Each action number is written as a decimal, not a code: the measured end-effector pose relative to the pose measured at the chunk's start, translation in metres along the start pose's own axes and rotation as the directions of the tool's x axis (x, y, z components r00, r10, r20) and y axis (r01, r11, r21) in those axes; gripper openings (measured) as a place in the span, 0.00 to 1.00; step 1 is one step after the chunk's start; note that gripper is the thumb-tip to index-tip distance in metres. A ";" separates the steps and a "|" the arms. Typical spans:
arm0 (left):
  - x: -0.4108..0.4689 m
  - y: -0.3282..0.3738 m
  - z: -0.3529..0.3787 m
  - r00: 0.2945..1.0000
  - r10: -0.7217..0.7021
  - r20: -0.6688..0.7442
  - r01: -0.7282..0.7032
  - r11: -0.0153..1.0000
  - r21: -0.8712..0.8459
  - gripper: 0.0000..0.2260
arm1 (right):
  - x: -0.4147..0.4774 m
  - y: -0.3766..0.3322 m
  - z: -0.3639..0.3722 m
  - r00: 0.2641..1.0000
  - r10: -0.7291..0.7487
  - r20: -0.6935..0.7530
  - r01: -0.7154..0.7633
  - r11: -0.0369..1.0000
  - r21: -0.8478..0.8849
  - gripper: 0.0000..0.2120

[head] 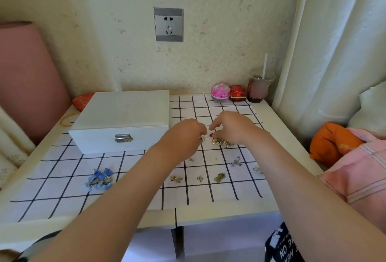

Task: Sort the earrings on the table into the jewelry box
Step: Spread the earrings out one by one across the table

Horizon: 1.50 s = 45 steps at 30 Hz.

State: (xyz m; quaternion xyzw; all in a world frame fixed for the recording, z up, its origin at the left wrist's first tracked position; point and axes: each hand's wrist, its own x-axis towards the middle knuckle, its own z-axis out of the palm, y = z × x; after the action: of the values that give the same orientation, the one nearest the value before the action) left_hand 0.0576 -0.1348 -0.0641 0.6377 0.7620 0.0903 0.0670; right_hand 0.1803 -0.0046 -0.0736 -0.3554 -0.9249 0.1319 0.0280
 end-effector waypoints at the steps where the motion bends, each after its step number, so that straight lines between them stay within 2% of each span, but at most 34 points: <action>1: 0.005 0.001 0.004 1.000 -0.011 0.022 0.011 1.000 0.012 0.16 | 0.002 0.000 0.000 1.000 -0.004 0.011 0.004 1.000 -0.012 0.11; 5: 0.023 0.003 0.014 0.995 -0.072 0.062 0.065 0.991 0.114 0.14 | 0.008 0.004 -0.001 0.999 -0.003 0.037 0.004 1.000 -0.021 0.07; 9: 0.040 0.007 0.011 0.976 -0.146 0.163 0.128 0.985 0.117 0.13 | 0.010 0.009 -0.001 0.999 0.029 0.036 -0.032 0.994 0.103 0.05; 16: 0.057 0.010 0.025 0.992 -0.112 0.062 0.113 0.993 -0.015 0.11 | 0.004 0.019 -0.013 0.995 0.072 -0.074 -0.032 0.899 0.438 0.04; 18: 0.058 0.010 0.025 0.993 -0.112 0.048 0.114 0.993 -0.040 0.10 | -0.001 0.017 -0.017 0.998 0.063 -0.026 -0.042 0.868 0.495 0.05; 22: 0.052 -0.002 0.023 0.990 -0.140 0.008 0.140 0.986 -0.086 0.13 | -0.015 0.010 -0.012 0.974 -0.030 0.223 -0.107 0.809 0.578 0.04; 26: 0.044 -0.009 0.017 0.983 -0.169 0.077 0.171 0.985 -0.013 0.15 | -0.018 0.006 -0.001 0.956 -0.008 0.292 -0.166 0.807 0.566 0.06; 31: 0.036 -0.007 0.008 0.974 -0.149 0.171 0.140 0.988 0.064 0.18 | -0.010 0.012 0.002 0.975 0.110 0.195 -0.200 0.821 0.535 0.02; 35: 0.033 -0.007 0.009 0.972 -0.131 0.193 0.119 0.990 0.071 0.20 | -0.007 0.016 0.000 0.980 0.156 0.122 -0.197 0.810 0.553 0.03; 40: 0.046 -0.006 0.012 0.987 -0.128 0.099 0.132 0.991 -0.035 0.16 | -0.003 0.024 -0.012 0.980 0.196 0.022 -0.168 0.770 0.616 0.02; 45: 0.061 0.003 0.019 0.992 -0.110 0.066 0.117 0.986 -0.117 0.08 | -0.006 0.028 -0.017 0.986 0.159 0.052 -0.159 0.789 0.594 0.03</action>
State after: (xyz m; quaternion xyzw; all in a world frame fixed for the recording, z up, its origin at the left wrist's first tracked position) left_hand 0.0541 -0.0736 -0.0813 0.5906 0.7879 0.1131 0.1329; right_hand 0.2054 0.0148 -0.0646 -0.4051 -0.8035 0.4173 0.1270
